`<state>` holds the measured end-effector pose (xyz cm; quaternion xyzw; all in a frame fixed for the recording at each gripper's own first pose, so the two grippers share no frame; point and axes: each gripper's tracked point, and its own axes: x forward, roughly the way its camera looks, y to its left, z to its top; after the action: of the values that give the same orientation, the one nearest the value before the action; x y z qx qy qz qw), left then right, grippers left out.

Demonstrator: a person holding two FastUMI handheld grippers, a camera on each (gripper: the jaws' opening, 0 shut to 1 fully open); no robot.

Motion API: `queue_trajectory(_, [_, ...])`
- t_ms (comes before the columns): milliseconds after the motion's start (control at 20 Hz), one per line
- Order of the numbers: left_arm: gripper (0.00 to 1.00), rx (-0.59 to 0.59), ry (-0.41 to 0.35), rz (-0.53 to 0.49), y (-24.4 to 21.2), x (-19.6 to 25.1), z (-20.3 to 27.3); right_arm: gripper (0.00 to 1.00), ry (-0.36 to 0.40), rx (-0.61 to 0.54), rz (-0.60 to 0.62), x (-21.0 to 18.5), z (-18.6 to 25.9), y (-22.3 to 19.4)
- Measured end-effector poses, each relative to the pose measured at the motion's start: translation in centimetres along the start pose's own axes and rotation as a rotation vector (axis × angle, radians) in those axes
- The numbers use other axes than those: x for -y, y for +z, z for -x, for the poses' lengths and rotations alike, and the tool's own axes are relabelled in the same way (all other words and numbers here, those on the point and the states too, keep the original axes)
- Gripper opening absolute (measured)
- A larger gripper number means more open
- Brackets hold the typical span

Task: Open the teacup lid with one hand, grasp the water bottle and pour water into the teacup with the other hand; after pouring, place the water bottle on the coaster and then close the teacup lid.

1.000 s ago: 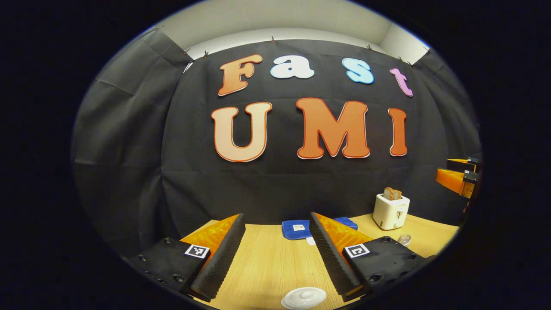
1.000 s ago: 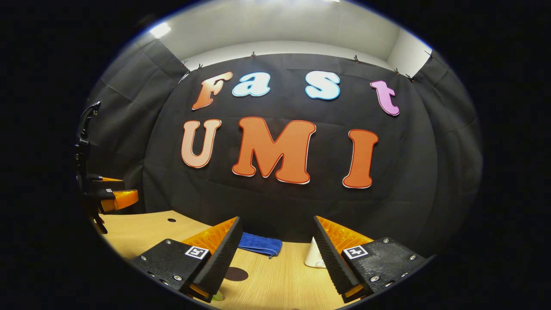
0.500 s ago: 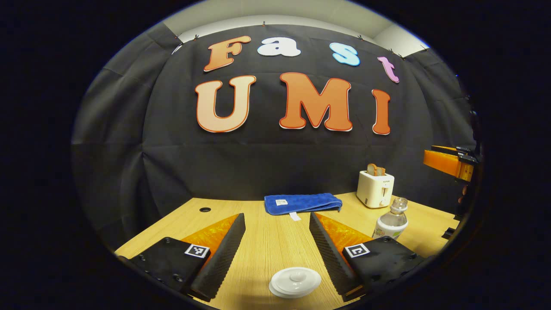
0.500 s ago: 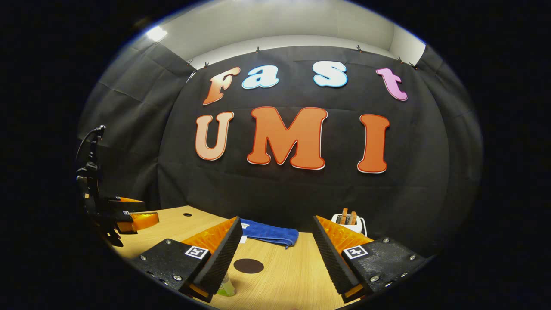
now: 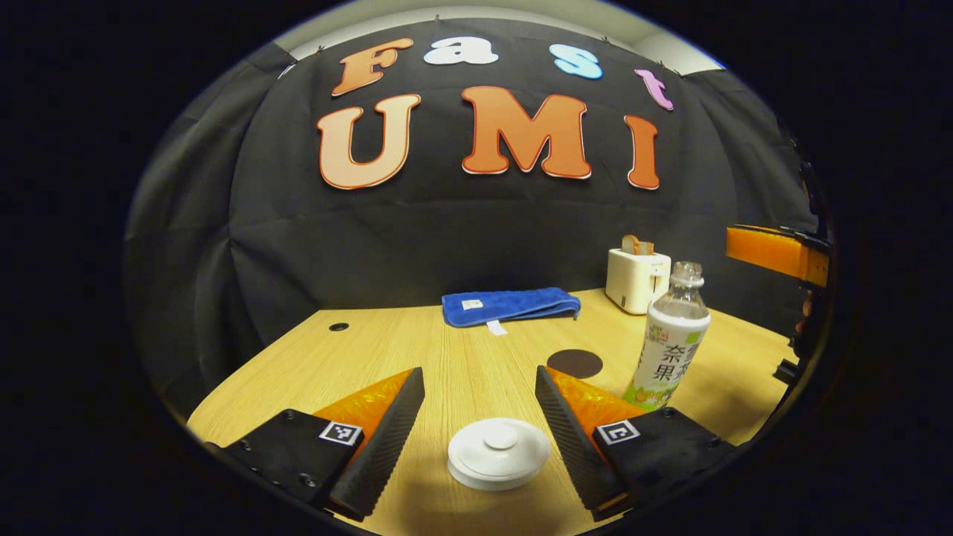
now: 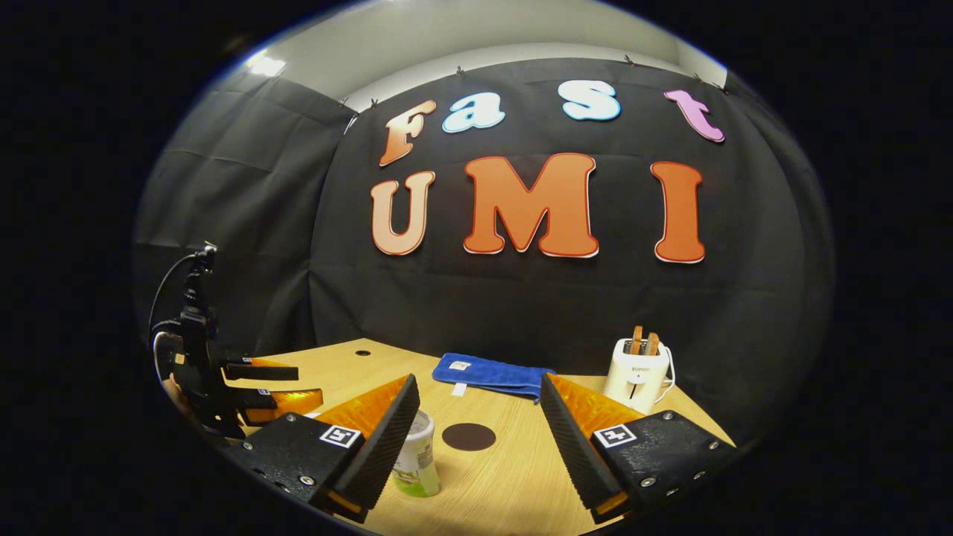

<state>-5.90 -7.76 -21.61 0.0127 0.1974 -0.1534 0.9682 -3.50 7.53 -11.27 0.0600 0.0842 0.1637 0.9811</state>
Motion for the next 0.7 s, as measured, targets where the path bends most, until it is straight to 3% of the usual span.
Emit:
queue_trajectory(350, [0.96,-0.065,-0.007,-0.020,-3.7,0.9,-0.9,0.98,0.045,-0.073,-0.013,-0.9,-0.3,-3.4])
queue_trajectory(650, [0.81,-0.090,0.012,0.023,-5.0,0.6,-1.6,0.98,0.069,-0.102,-0.004,-1.6,-0.4,-4.6])
queue_trajectory(700, [0.72,-0.095,0.013,0.016,-5.3,0.6,-1.7,0.98,0.071,-0.103,-0.003,-1.5,-0.4,-4.7])
